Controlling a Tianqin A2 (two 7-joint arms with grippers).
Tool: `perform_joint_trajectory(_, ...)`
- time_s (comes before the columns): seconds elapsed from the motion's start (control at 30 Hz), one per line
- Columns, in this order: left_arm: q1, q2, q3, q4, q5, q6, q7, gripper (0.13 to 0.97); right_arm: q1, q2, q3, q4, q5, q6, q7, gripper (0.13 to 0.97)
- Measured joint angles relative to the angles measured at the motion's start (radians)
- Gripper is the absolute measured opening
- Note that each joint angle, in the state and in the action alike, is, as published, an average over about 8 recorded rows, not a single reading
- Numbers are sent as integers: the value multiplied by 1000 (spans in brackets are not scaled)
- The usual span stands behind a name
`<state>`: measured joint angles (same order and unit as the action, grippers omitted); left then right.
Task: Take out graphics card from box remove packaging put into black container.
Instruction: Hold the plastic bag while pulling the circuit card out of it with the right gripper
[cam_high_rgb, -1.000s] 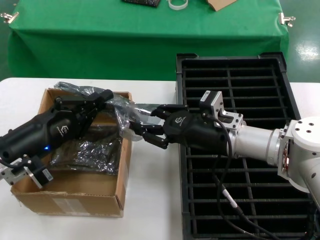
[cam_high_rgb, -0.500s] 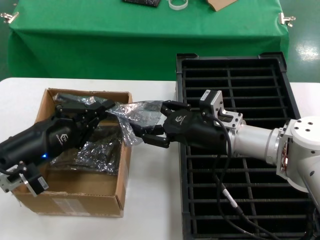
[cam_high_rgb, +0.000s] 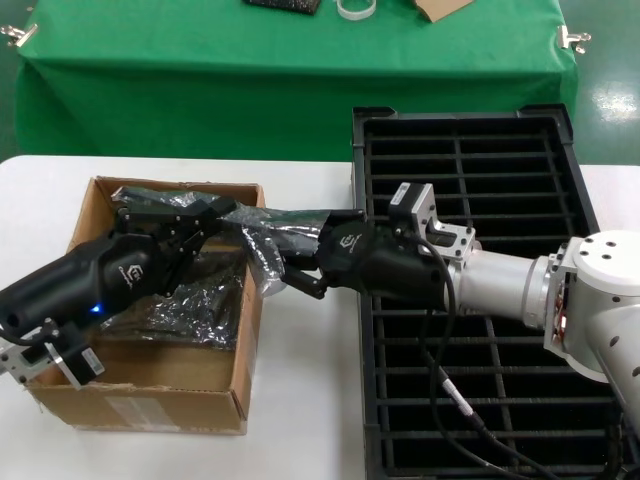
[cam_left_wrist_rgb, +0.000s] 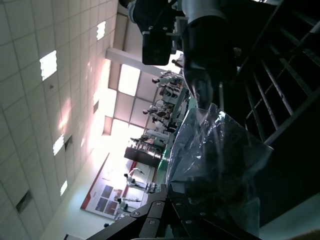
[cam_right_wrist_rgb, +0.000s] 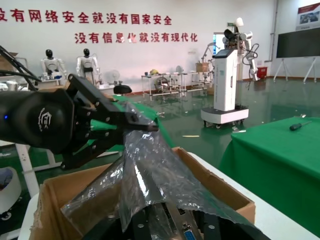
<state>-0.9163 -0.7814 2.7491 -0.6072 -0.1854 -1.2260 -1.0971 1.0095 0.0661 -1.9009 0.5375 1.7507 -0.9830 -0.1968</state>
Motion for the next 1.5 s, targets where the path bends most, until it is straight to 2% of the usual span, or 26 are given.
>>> perform_joint_trajectory(0.17, 4, -3, -1, -16, -10, 6, -1, 139, 1, -4, -3, -1, -6, 0, 4, 334)
perform_joint_trajectory(0.3, 2, 9, 0, 8, -5, -10, 9, 139, -2, -4, -5, 4, -10, 5, 11, 264)
perform_joint_trajectory(0.6, -27, 89, 2, 173, 23, -95, 68, 139, -7, -4, -9, 23, -20, 20, 28, 197)
perform_joint_trajectory(0.83, -57, 152, 3, 304, 31, -152, 89, 139, -19, 7, -23, 70, -39, 41, 65, 197)
perform_joint_trajectory(1.07, -87, 204, 3, 411, 29, -191, 96, 139, -45, 37, -45, 181, -65, 66, 135, 197)
perform_joint_trajectory(1.27, -103, 235, 3, 473, 30, -211, 101, 138, -75, 75, -67, 321, -94, 95, 212, 197)
perform_joint_trajectory(1.5, -115, 260, 3, 515, 31, -216, 110, 138, -107, 120, -99, 462, -145, 139, 313, 197)
